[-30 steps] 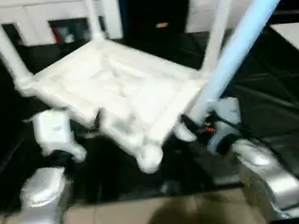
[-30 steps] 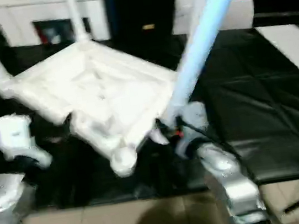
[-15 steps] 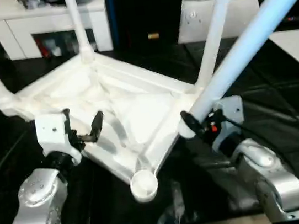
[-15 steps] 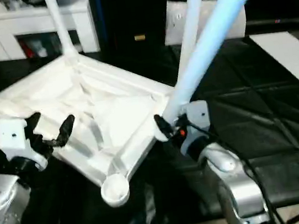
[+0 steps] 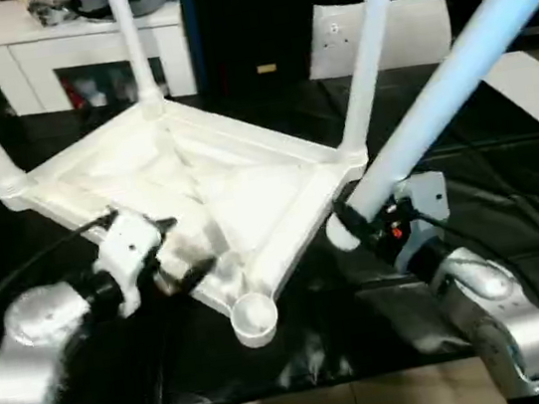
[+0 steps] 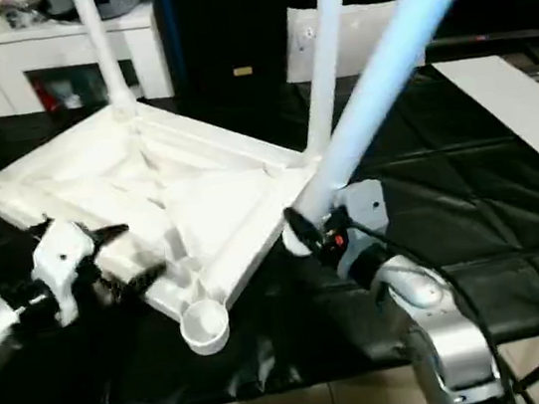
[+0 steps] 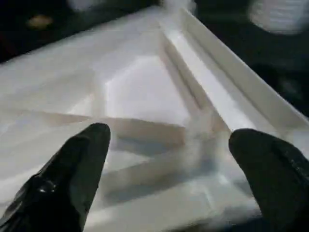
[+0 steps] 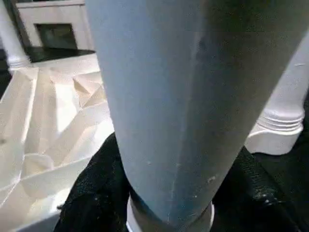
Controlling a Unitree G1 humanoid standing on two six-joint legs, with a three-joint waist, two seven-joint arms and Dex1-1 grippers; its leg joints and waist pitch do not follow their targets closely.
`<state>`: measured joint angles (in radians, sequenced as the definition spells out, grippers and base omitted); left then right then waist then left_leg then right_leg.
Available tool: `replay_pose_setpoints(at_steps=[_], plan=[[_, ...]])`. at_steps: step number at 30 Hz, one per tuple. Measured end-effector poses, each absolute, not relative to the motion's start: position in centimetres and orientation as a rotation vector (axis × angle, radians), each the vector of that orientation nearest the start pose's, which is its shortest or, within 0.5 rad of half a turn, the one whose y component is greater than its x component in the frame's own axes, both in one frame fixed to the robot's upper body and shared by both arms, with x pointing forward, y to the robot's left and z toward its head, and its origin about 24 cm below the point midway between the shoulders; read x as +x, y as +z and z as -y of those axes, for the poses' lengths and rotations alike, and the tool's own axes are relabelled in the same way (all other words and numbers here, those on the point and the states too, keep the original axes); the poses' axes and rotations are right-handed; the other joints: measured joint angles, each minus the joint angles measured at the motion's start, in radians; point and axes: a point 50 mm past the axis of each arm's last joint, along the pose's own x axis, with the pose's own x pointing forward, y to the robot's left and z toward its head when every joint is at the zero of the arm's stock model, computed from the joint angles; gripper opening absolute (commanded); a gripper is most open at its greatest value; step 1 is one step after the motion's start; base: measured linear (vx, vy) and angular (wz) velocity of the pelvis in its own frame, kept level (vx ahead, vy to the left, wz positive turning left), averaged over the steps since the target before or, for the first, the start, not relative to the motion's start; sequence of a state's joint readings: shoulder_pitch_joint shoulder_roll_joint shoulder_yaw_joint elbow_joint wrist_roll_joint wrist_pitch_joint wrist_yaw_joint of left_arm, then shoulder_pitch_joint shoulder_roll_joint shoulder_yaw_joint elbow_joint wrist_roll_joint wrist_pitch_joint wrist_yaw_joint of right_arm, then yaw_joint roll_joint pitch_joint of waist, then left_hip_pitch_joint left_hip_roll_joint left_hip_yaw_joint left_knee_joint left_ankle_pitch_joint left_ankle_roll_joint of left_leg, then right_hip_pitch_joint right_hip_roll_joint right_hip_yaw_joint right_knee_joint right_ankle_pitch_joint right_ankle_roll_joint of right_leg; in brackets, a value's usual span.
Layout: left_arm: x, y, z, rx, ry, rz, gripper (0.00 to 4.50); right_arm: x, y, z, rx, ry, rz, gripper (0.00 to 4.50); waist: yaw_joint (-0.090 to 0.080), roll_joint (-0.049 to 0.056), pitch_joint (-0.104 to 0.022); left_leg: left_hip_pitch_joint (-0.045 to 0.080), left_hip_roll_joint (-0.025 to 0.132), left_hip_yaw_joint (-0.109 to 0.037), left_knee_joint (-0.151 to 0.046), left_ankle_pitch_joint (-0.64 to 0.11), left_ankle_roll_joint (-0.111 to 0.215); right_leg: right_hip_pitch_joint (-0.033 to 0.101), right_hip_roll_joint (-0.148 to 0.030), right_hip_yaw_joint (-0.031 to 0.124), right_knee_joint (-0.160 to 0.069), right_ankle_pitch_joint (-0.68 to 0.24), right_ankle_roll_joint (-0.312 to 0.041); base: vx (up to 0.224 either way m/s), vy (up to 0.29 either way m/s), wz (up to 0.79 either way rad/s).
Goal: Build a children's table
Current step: Rotate table base
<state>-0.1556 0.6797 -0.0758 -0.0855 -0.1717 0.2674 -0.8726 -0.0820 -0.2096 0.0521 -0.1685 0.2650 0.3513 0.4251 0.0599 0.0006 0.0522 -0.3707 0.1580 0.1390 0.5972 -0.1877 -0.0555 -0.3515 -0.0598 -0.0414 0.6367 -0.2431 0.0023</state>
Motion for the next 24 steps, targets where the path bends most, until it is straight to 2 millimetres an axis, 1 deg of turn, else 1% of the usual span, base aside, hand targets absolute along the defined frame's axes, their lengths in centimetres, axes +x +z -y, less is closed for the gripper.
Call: replay_pose_setpoints(at_steps=[1, 3, 4, 6, 7, 9, 10, 12, 15, 18, 23, 24], plan=[[26.2, 9.2, -21.1, 0.494, -0.950, -0.302, 4.16, 26.0, 7.1, 14.1, 0.053, 0.568, -0.117, 1.89, 0.001, 0.000, 0.000, -0.001, 0.002, 0.003, 0.000, 0.000, 0.000, -0.001, 0.000, 0.000, 0.000, 0.000, 0.000, 0.000, 0.000, 0.00], [26.5, 9.5, -21.4, 0.533, -1.003, -0.317, 4.12, 26.0, 7.0, 14.1, 0.042, 0.594, -0.122, 1.89, 0.001, 0.000, 0.000, -0.003, 0.004, 0.006, 0.000, 0.002, 0.002, -0.005, 0.001, 0.001, 0.000, 0.002, -0.004, 0.000, 0.000, 0.00], [26.7, 9.8, -21.5, 0.566, -1.048, -0.329, 3.91, 25.9, 7.0, 14.1, 0.034, 0.608, -0.127, 1.89, 0.002, 0.000, 0.000, -0.006, 0.004, 0.007, 0.000, 0.006, 0.005, -0.008, 0.001, 0.002, 0.001, 0.001, -0.003, 0.000, 0.000, 0.00], [27.1, 10.1, -21.7, 0.619, -1.107, -0.351, 3.73, 25.9, 7.0, 14.0, 0.024, 0.634, -0.129, 1.89, 0.002, 0.000, -0.001, -0.014, 0.005, 0.008, 0.000, 0.008, 0.007, -0.015, 0.001, 0.002, 0.001, 0.001, -0.003, 0.000, 0.000, 0.00], [27.2, 10.1, -21.7, 0.640, -1.145, -0.365, 3.73, 25.9, 6.9, 14.0, 0.021, 0.645, -0.132, 1.89, 0.002, 0.000, -0.001, -0.015, 0.005, 0.010, 0.000, 0.008, 0.008, -0.017, 0.001, 0.002, 0.001, 0.001, -0.004, 0.000, 0.000, 0.00], [27.6, 10.1, -21.3, 0.699, -1.249, -0.404, 3.43, 25.8, 6.9, 14.1, 0.001, 0.668, -0.140, 1.89, 0.004, 0.000, -0.001, -0.017, 0.005, 0.010, 0.000, 0.008, 0.009, -0.016, 0.001, 0.002, -0.002, 0.000, -0.004, 0.000, 0.000, 0.00], [27.6, 10.1, -21.3, 0.713, -1.271, -0.409, 3.43, 25.8, 6.9, 14.1, -0.001, 0.677, -0.139, 1.89, 0.003, 0.000, -0.001, -0.016, 0.005, 0.011, -0.001, 0.008, 0.009, -0.016, 0.001, 0.002, -0.003, 0.000, -0.004, 0.000, 0.000, 0.00], [27.6, 9.9, -21.2, 0.734, -1.320, -0.431, 3.27, 25.7, 6.9, 14.2, -0.004, 0.680, -0.141, 1.89, 0.002, 0.000, -0.001, -0.016, 0.006, 0.013, -0.001, 0.007, 0.010, -0.016, 0.001, 0.003, -0.004, 0.000, -0.004, 0.000, 0.000, 0.00], [27.5, 9.5, -21.0, 0.780, -1.392, -0.478, 2.91, 25.6, 6.8, 14.3, -0.008, 0.686, -0.144, 1.89, 0.001, 0.000, -0.001, -0.014, 0.007, 0.014, -0.001, 0.007, 0.009, -0.015, 0.001, 0.003, -0.003, 0.000, -0.004, 0.000, 0.000, 0.00], [27.4, 9.0, -21.1, 0.823, -1.449, -0.527, 2.71, 25.3, 6.5, 14.4, -0.005, 0.685, -0.157, 1.89, 0.002, 0.001, 0.000, -0.013, 0.009, 0.016, -0.001, 0.007, 0.009, -0.015, 0.001, 0.003, -0.002, 0.001, -0.004, 0.000, 0.000, 0.00], [28.6, 8.9, -21.4, 0.926, -1.463, -0.529, 2.28, 25.3, 6.5, 14.3, -0.007, 0.692, -0.156, 1.89, 0.005, 0.002, 0.001, -0.012, 0.010, 0.018, 0.000, 0.008, 0.008, -0.015, 0.001, 0.003, 0.002, 0.001, -0.005, 0.000, 0.000, 0.00], [28.9, 8.9, -21.4, 0.949, -1.467, -0.530, 2.28, 25.2, 6.5, 14.3, -0.007, 0.692, -0.158, 1.89, 0.005, 0.002, 0.001, -0.011, 0.010, 0.018, 0.000, 0.008, 0.008, -0.015, 0.001, 0.003, 0.002, 0.001, -0.005, 0.000, 0.000, 0.00]])
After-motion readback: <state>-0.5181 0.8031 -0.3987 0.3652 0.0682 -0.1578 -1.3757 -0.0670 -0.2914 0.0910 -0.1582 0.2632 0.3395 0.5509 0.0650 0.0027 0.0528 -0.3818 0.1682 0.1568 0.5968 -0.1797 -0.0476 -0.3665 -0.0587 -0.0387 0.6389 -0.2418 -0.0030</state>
